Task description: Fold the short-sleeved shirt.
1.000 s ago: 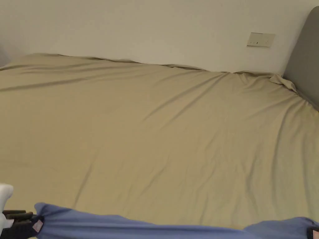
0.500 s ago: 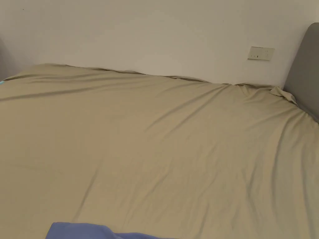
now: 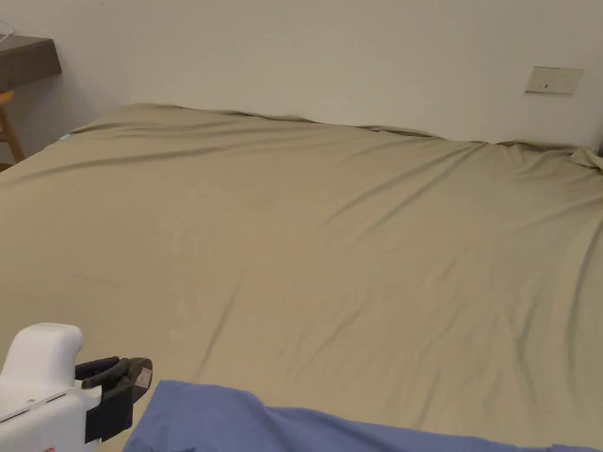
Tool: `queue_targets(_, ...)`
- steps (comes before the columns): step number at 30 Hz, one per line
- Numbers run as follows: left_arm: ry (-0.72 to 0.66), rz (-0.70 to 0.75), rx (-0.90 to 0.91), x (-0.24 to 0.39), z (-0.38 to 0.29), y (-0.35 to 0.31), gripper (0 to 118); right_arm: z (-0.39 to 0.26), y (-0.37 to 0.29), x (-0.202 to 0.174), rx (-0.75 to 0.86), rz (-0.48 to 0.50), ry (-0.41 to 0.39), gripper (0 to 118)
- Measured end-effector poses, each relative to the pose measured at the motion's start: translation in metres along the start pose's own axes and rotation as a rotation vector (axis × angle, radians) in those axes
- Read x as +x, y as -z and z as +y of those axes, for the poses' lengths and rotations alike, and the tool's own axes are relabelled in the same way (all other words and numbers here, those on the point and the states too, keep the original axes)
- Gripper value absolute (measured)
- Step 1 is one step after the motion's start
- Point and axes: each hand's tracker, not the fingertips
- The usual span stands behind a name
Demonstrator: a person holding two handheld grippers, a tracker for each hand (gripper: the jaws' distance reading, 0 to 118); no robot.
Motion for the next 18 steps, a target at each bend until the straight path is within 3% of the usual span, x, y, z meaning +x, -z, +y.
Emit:
queue_targets(5, -0.123, 0.0, -0.067, -0.029, -0.007, 0.026, 0, -0.009, 0.008, -0.007, -0.053, 0.048, -0.032, 4)
queue_targets(7, -0.225, -0.075, -0.144, -0.065, -0.016, 0.047, 0, -0.012, 0.008, -0.007, -0.063, 0.062, -0.033, 4)
queue_targets(8, -0.255, -0.112, -0.176, -0.078, -0.021, 0.055, 6, -0.013, 0.008, -0.006, -0.065, 0.069, -0.033, 4)
queue_targets(9, -0.281, -0.173, -0.2, -0.094, -0.028, 0.066, 41, -0.012, 0.006, -0.01, -0.061, 0.073, -0.036, 4)
queue_targets(10, -0.275, -0.241, -0.244, -0.106, -0.032, 0.075, 83, -0.013, 0.004, -0.011, -0.042, 0.074, -0.043, 4)
queue_targets(11, -0.296, -0.242, -0.292, -0.115, -0.036, 0.082, 112, -0.013, 0.003, -0.011, -0.041, 0.082, -0.052, 4)
queue_targets(13, -0.388, -0.309, -0.442, -0.132, -0.04, 0.1, 117, -0.011, 0.003, -0.014, -0.058, 0.087, -0.057, 4)
queue_targets(18, -0.521, -0.356, -0.57, -0.148, -0.064, 0.14, 117, -0.012, 0.003, -0.02, -0.058, 0.105, -0.041, 4)
